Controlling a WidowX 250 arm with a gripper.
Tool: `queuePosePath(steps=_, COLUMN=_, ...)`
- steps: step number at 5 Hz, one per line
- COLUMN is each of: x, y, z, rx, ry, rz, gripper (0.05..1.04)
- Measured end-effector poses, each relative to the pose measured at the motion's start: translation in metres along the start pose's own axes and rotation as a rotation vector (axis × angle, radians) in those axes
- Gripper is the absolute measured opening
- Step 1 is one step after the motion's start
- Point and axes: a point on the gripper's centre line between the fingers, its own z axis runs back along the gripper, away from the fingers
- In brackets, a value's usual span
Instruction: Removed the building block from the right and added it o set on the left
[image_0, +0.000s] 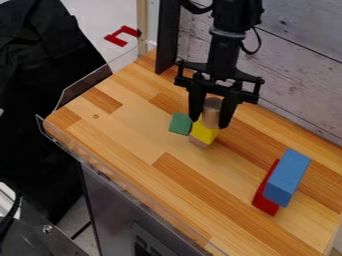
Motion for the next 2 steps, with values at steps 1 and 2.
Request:
queuePosePath(steps=1, x=0.0026, y=0.0024, z=0.0005, rx=-0.003, ry=-0.002, rz=0.007, gripper=0.511)
queuePosePath(steps=2, x=0.0033, y=0.0029, z=0.0023, rx=0.002, ry=-0.003, rz=0.011, gripper=0.511)
